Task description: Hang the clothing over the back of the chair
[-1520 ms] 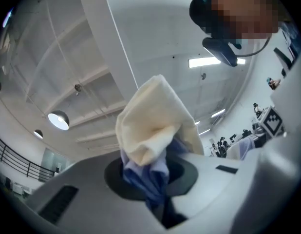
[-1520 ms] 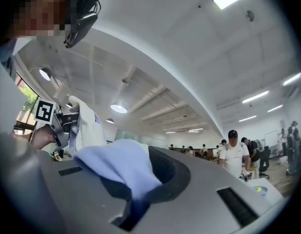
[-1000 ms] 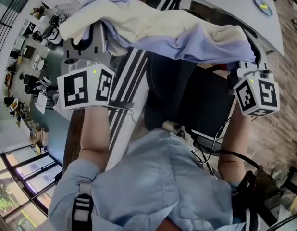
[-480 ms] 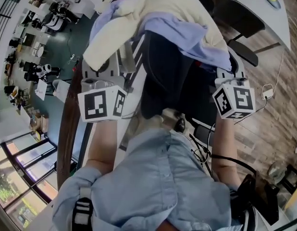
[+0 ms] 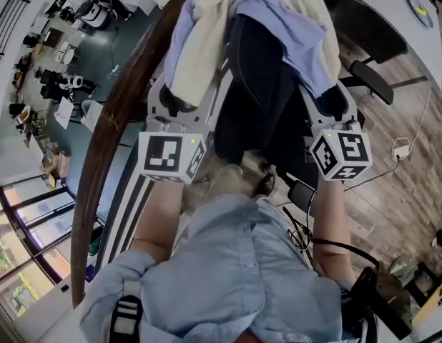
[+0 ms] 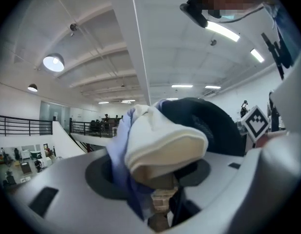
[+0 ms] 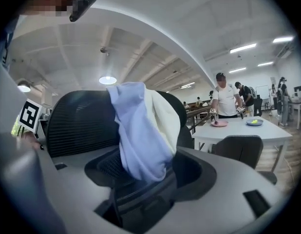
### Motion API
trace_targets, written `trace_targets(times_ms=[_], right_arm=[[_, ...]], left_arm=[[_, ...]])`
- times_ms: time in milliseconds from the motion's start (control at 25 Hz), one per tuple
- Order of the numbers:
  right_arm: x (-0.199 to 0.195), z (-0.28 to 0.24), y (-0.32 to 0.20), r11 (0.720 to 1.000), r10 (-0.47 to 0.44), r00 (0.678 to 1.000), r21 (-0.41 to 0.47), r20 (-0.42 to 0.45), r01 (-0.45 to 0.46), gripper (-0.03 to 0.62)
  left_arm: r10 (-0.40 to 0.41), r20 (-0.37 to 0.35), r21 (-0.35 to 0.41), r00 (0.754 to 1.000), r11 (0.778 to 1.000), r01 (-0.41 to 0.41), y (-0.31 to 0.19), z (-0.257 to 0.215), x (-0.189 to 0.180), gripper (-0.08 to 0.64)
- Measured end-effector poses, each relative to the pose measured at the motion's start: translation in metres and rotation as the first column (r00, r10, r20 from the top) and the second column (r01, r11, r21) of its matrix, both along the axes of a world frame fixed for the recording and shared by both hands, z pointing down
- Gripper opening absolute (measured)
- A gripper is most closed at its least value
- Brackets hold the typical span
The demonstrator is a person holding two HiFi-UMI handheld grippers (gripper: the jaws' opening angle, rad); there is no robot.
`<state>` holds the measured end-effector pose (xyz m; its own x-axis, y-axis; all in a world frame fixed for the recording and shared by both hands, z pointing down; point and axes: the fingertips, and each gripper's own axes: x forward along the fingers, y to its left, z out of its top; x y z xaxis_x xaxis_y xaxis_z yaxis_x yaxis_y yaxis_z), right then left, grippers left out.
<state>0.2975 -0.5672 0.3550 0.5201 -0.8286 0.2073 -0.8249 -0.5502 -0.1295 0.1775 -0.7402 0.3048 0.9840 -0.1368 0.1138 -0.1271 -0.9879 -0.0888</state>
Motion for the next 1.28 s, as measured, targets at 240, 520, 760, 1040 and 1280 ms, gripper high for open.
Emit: trace_targets(times_ms=[240, 520, 760, 1040, 1280], right_arm=[[-0.012, 0.005, 0.013, 0.999, -0.053, 0.999, -0.006, -0.01, 0.053, 0.293], [-0.035, -0.021, 0.024, 0.995, -0.101, 0.993, 0.015, -0.065, 0.102, 0.293], [-0.055, -0.071, 0.024, 0.987, -0.135, 0.979, 0.072, -0.155, 0.147, 0.293], [-0.081, -0.121, 0.031, 0.982, -0.129, 0.95, 0.094, -0.284, 0.161, 0.17], [-0.075, -0.15, 0.028, 0.978, -0.087, 0.926, 0.145, -0.368, 0.15, 0.054]], left_arm=[[-0.004, 0.036, -0.01, 0.999, 1.0, 0.004, 0.027, 0.018, -0.014, 0.276], [-0.053, -0.024, 0.037, 0.998, 0.998, 0.054, 0.048, -0.007, -0.05, 0.276], [-0.071, -0.132, 0.046, 0.989, 0.996, 0.078, 0.069, -0.047, -0.063, 0.272], [-0.041, -0.264, 0.041, 0.964, 0.998, 0.054, 0.108, -0.093, -0.052, 0.151], [-0.034, -0.336, 0.064, 0.941, 0.996, 0.059, 0.126, -0.12, -0.031, 0.025]])
